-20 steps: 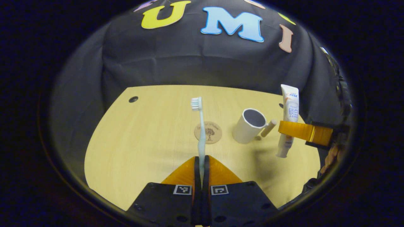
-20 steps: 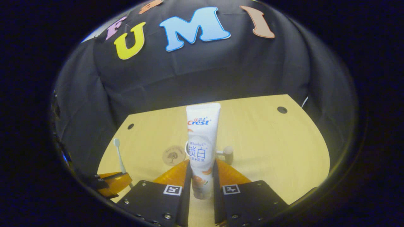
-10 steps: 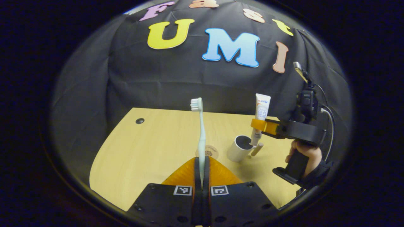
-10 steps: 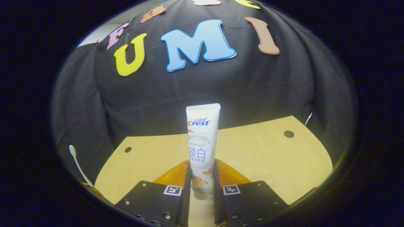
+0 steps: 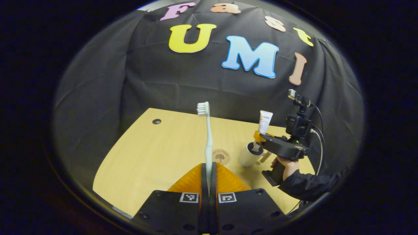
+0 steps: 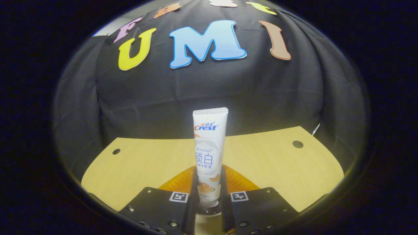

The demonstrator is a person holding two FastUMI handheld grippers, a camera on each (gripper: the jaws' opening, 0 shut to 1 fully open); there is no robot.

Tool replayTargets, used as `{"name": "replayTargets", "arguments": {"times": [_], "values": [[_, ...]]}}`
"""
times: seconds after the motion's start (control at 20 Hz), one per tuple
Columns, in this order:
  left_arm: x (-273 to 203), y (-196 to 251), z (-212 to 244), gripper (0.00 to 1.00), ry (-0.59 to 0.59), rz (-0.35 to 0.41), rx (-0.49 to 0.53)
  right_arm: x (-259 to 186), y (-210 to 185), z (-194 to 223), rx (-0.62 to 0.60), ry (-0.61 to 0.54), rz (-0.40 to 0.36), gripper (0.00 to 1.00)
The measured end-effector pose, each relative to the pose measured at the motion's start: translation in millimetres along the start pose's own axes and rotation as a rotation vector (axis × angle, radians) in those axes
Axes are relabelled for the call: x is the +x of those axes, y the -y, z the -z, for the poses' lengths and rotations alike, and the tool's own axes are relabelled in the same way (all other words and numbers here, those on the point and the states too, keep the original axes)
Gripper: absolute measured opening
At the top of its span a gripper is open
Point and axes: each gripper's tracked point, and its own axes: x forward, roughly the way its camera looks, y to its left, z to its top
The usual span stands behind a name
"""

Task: Put the toothbrush and toothpaste on the desktop into the cup, then pick up the cup and place it on the coaster on the desktop.

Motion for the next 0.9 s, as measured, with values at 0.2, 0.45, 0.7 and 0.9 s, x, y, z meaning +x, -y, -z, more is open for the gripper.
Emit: {"name": "replayTargets", "arguments": {"times": [0.2,0.45,0.7,0.9], "values": [[-8,17,-13,0.07,0.001,0.011,0.015,7,-6,19,0.014,-0.048,-0.041,0.35],[3,18,-11,0.06,-0.019,0.029,0.016,0,2,11,0.011,-0.018,-0.025,0.43],[13,22,-7,0.06,-0.017,0.048,0.021,-10,8,0,0.056,-0.013,-0.033,0.45],[19,27,-6,0.07,-0.005,0.075,0.040,-28,18,-29,0.112,0.045,-0.028,0.45]]}}
